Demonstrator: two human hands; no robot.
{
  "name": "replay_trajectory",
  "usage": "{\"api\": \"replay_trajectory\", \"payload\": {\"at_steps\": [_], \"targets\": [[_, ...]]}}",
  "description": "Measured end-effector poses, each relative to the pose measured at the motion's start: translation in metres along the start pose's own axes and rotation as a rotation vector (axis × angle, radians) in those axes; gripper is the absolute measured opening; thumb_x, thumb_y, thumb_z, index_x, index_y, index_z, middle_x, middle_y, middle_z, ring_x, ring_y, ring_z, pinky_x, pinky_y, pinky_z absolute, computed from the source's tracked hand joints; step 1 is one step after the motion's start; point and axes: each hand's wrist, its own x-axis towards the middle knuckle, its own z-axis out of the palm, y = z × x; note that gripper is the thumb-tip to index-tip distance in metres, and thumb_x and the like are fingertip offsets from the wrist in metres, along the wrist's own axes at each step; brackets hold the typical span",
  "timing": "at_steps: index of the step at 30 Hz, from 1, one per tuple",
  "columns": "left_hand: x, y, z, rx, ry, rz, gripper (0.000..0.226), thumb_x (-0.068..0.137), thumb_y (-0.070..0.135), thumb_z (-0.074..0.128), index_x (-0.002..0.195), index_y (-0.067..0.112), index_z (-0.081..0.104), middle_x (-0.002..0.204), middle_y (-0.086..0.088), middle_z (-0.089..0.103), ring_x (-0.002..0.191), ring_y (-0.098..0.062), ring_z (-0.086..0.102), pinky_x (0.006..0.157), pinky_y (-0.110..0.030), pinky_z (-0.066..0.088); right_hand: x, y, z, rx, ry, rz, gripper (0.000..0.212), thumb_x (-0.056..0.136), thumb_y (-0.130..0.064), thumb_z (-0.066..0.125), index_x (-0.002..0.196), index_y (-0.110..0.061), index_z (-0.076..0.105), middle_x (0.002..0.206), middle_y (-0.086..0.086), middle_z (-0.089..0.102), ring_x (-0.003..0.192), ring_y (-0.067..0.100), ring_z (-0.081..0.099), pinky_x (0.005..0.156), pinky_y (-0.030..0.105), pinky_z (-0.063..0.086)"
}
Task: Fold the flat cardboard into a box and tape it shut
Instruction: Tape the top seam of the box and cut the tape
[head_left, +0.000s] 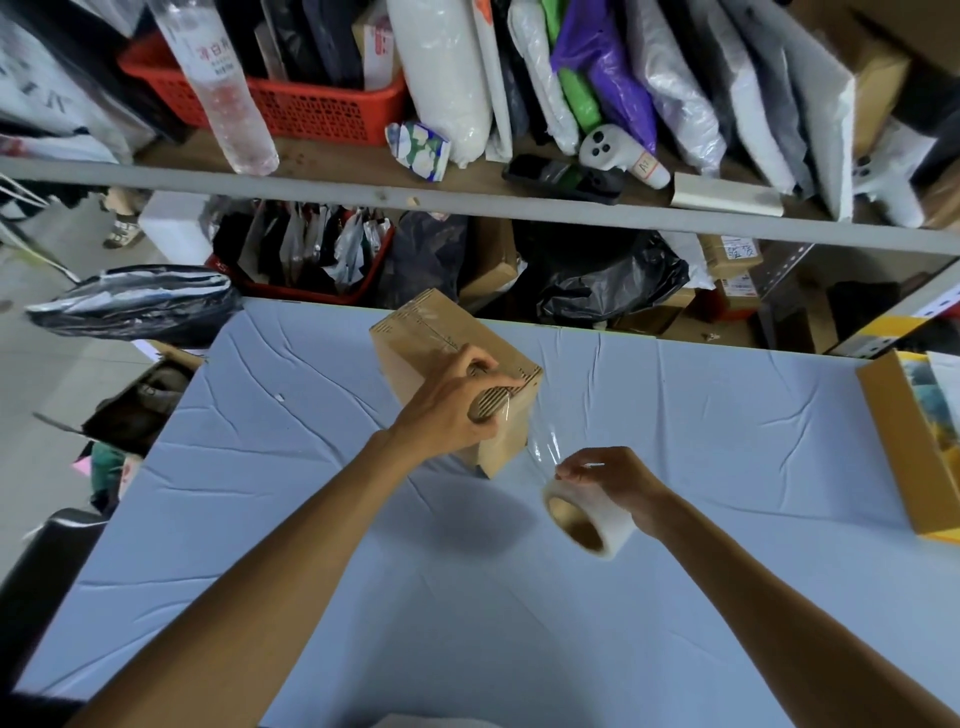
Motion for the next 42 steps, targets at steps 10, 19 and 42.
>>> {"api": "replay_trajectory", "payload": {"at_steps": [10,19,42], "targets": [[0.001,0.008,0.001,0.077,-0.064,-0.041,0.054,0.089,0.025,0.062,0.139,0.036,0.045,0.137,0.000,0.039,0.138,-0.021,0.025,0.103,-0.036,0.043,-0.002,-0.014,-0.004,-0.033,0.038,0.009,0.005,0.075,-0.007,0.079,0.079,-0.009,0.076,0.065,-0.011,0.071,0.060,-0.005,0.062,0.054,0.005,0.043],[-0.039,0.017,0.002,-0.206,0.226,-0.036,0.047,0.092,0.037,0.051,0.138,0.030,0.047,0.139,0.003,0.047,0.136,-0.010,0.033,0.103,-0.027,0.038,-0.001,-0.019,0.001,-0.046,0.065,0.008,0.010,0.077,-0.007,0.077,0.086,-0.001,0.075,0.075,-0.001,0.073,0.063,0.001,0.064,0.062,0.015,0.044],[-0.147,-0.118,0.074,0.013,0.007,-0.807,0.023,0.082,0.022,0.070,0.098,0.011,0.057,0.103,-0.014,0.058,0.099,-0.034,0.052,0.083,-0.038,0.040,0.007,-0.027,0.009,-0.136,0.075,0.013,0.004,0.076,-0.007,0.079,0.077,-0.008,0.076,0.081,0.001,0.073,0.075,0.013,0.064,0.071,0.024,0.044]]}}
